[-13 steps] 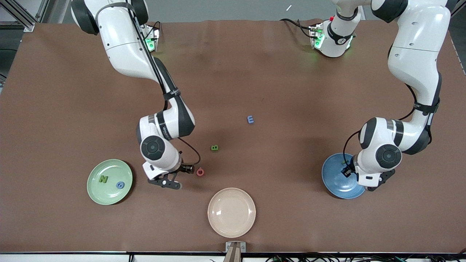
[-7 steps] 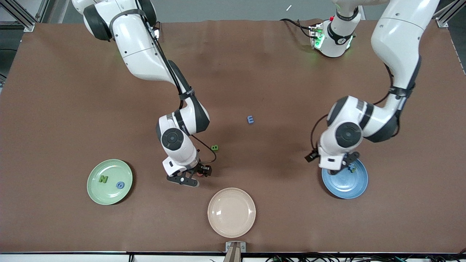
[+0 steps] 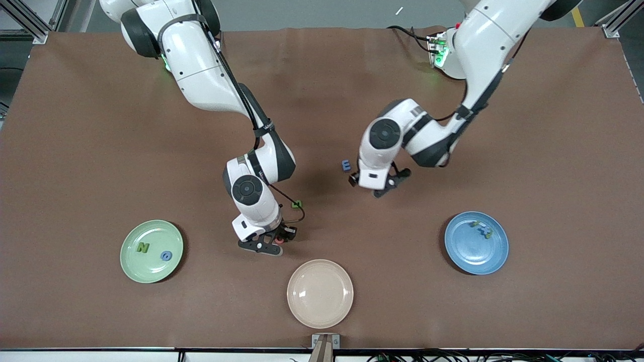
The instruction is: Sort upper and lower case letters into plates
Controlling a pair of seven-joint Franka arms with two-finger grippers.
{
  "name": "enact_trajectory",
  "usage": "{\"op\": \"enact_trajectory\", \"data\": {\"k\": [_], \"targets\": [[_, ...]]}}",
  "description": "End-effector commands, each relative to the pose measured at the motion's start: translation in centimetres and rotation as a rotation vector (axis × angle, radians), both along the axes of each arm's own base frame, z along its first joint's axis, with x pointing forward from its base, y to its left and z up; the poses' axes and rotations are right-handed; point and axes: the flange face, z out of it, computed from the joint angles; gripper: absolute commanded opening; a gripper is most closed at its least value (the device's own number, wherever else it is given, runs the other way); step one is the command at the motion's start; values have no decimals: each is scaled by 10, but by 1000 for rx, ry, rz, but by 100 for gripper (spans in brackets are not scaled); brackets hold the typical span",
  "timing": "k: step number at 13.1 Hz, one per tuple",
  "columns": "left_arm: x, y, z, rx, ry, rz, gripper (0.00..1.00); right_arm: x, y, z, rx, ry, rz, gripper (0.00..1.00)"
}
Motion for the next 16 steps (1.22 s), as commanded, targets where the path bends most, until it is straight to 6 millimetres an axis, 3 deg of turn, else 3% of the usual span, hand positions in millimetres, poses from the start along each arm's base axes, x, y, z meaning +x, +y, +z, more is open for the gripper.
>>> {"op": "enact_trajectory", "data": {"k": [1,5,8,11,13,15,16], "targets": [[-17,-22,-22,-9,-44,-51,77,-2,2,-2,-6,4,6,20],[-36,-39,-41,-28,-27,-66,70,10,-20,15,-19,29,-1,8],[-41,-38,-50,-19,-11,-72,62,40,-72,64,-41,128,58,7],[-42,-35,-60,-6,-12,-90,54,65,-148,86,-58,197,178,7],[-43,-35,-64,-4,-8,-91,32,80,-203,102,-89,167,304,7],[-40,-33,-61,3,-9,-85,4,87,-250,102,-137,169,403,7],[-32,-26,-59,7,-11,-69,1,87,-269,95,-138,183,435,8]]}}
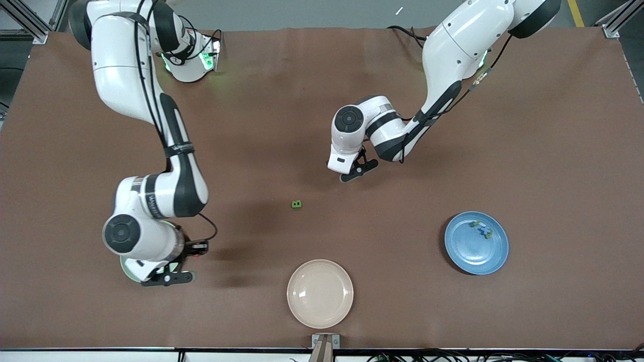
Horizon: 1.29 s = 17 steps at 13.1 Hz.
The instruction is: Sort upper and lower case letters into plates
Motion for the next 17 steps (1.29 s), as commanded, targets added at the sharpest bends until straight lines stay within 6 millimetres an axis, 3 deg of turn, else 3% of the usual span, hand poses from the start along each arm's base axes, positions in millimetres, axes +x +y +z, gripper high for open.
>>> {"op": "enact_trajectory", "data": {"k": [1,3,6,7,8,9,10,13,14,16,17], "targets": [[23,25,-2,36,-17,43,1,-2,-43,-12,-3,38,102,9],[66,68,35,100,-53,104,1,-9,-87,-34,11,92,214,12],[143,138,81,177,-87,97,1,-23,-131,-66,46,158,301,16],[168,163,94,169,-101,97,1,-26,-130,-71,46,164,302,31],[190,191,103,159,-109,80,1,-26,-126,-73,46,161,302,62],[208,229,108,155,-106,56,1,-24,-124,-72,42,149,303,70],[220,262,108,153,-97,30,1,-24,-119,-70,42,145,304,71],[245,332,85,158,-73,4,3,-23,-66,-56,29,126,240,71],[246,337,74,166,-65,-2,4,-25,-33,-48,22,113,191,71],[258,370,52,227,-64,13,11,-37,36,-41,4,98,47,72],[261,373,44,238,-64,10,20,-43,63,-41,-3,95,-11,73]]}}
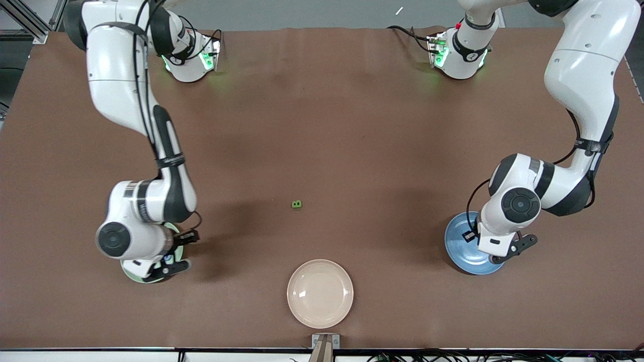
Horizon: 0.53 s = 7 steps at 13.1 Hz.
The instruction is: Sort upper and lower case letters into plates
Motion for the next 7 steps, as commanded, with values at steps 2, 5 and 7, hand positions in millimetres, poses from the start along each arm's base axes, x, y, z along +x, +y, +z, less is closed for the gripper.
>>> {"op": "enact_trajectory", "data": {"k": [2,5,7], "targets": [[17,6,-5,33,-27,-6,74,-34,108,10,27,7,-214,75],[30,1,37,23,-87,10,100,-57,165,10,50,17,-292,75],[34,0,71,25,-60,-42,100,-65,189,15,51,7,-317,75]]}}
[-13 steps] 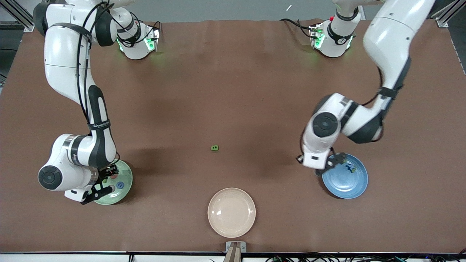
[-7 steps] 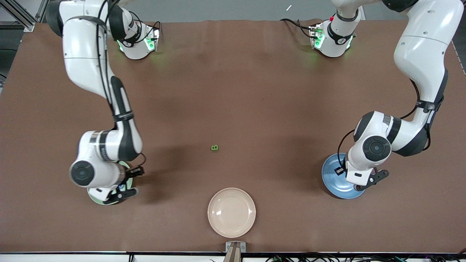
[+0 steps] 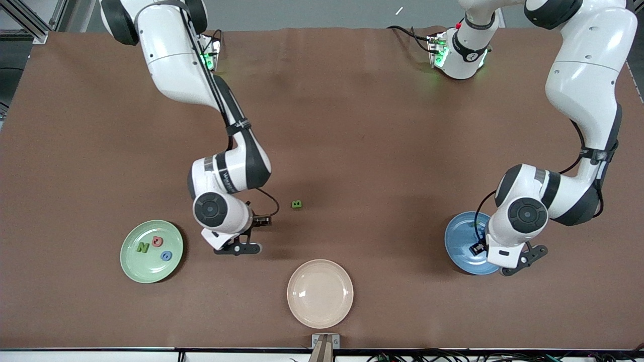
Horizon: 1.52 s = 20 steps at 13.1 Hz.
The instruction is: Sort upper and lower case letters into plates
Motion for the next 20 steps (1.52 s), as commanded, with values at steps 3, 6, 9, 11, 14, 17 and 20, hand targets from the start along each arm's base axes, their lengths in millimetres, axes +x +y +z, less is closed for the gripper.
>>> {"op": "enact_trajectory", "data": {"k": [3,6,9,11,14,17,20], "targets": [[2,25,114,13,9,-14,100,-13,29,24,33,-13,-51,75],[-11,53,195,8,-50,-23,100,-28,58,47,54,-33,-6,76],[-42,96,278,-99,-58,-105,100,-67,115,42,34,-30,9,78],[-72,105,317,-99,5,-188,100,-81,131,31,27,-36,30,80],[-102,98,348,-101,62,-248,100,-95,124,-6,-4,-45,50,82],[-131,89,370,-145,51,-262,100,-100,117,-25,-31,-73,66,82],[-152,81,367,-150,50,-303,100,-97,117,-28,-20,-102,52,82]]}}
